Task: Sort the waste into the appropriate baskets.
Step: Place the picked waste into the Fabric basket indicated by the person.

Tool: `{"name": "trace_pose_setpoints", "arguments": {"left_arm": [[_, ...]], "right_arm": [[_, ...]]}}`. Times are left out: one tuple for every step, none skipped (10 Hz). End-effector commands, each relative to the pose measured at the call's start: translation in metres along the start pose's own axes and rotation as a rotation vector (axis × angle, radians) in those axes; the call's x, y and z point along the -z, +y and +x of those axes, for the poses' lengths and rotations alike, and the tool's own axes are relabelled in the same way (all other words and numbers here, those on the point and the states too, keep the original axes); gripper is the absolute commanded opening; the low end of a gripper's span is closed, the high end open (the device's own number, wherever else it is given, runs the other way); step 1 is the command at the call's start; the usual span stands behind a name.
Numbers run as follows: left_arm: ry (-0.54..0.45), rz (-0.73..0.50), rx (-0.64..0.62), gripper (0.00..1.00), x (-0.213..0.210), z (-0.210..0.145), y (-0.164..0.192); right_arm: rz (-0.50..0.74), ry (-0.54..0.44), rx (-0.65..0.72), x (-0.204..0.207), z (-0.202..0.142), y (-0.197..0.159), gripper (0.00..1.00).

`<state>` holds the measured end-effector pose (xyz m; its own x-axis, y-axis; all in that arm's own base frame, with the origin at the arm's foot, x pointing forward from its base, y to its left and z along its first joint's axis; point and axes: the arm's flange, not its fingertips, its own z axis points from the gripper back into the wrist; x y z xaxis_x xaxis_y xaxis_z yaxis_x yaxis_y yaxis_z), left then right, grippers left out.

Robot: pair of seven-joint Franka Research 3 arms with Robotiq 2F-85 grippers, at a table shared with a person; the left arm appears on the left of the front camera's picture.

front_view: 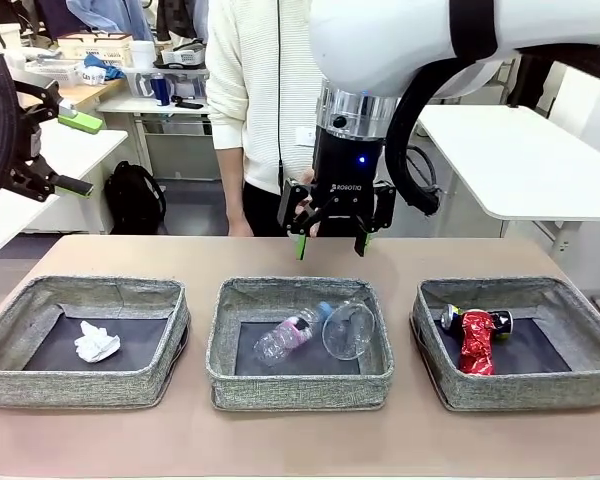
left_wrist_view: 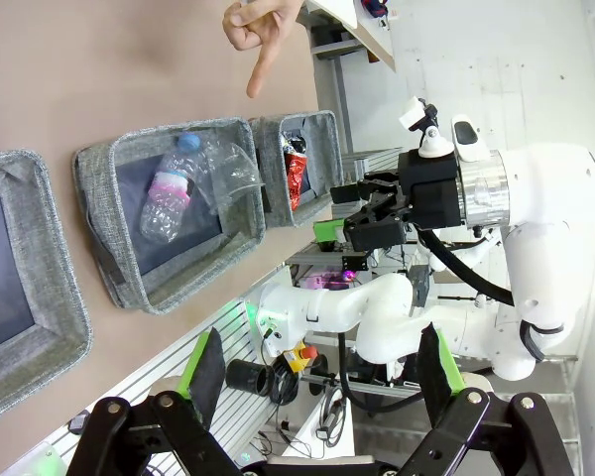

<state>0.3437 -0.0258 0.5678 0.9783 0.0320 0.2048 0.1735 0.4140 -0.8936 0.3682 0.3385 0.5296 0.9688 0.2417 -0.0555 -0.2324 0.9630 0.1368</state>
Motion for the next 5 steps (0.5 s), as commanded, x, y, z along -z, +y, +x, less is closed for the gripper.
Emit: {"name": "trace_pose_setpoints", "arguments": {"left_arm": [[0.004, -0.009, 0.02, 1.0, -0.002, -0.001, 0.001], [0.004, -0.009, 0.02, 1.0, -0.002, -0.001, 0.001], [0.004, -0.009, 0.02, 1.0, -0.002, -0.001, 0.001], [0.004, -0.009, 0.02, 1.0, -0.002, -0.001, 0.001], [0.004, -0.009, 0.02, 1.0, -0.002, -0.001, 0.001]], "right_arm": [[0.031, -0.013, -0.011, 0.003, -0.002, -0.004, 1.0], [0.034, -0.015, -0.014, 0.003, -0.002, -0.004, 1.0], [0.036, -0.014, -0.014, 0.002, -0.002, -0.004, 1.0], [0.085, -0.021, -0.028, -0.003, -0.003, -0.004, 1.0], [0.266, -0.047, -0.044, -0.019, -0.007, -0.007, 1.0]]}}
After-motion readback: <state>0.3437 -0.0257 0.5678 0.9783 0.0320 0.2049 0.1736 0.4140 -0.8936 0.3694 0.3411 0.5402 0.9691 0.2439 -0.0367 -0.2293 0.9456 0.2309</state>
